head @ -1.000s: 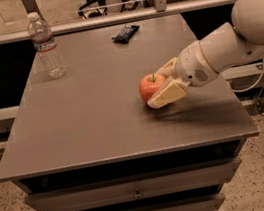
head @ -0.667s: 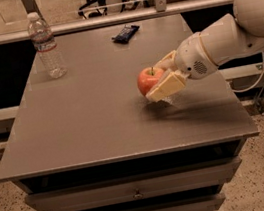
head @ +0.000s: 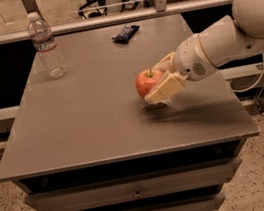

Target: Move apple near water bottle

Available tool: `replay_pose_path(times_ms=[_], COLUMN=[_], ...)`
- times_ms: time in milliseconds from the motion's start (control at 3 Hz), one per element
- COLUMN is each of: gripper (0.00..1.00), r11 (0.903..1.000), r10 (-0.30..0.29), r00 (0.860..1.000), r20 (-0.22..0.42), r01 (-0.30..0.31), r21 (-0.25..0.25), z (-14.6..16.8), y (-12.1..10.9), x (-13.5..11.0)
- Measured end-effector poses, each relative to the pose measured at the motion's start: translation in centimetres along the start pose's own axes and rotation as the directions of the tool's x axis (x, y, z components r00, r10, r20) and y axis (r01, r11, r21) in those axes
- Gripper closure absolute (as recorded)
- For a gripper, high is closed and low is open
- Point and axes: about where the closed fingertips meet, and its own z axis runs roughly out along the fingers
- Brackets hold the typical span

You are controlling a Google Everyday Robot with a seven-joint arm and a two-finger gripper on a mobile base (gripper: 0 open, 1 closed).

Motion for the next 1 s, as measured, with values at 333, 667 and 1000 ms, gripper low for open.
replay_pose_path(times_ms=[333,667,1000], gripper=[1.00,1.00,1.00], r11=[0.9999,0.9990,0.9945], r10=[-0.017,-0.029,-0.026], r00=[0.998,0.993,0.989], r20=[0.056,0.112,0.148], r01=[0.017,0.025,0.011], r21=[0.001,0.037,0.104], z=[1.6,3.5,7.8], y=[-1.0,-3.8,-8.4], x=[-1.8,-4.3,-8.2])
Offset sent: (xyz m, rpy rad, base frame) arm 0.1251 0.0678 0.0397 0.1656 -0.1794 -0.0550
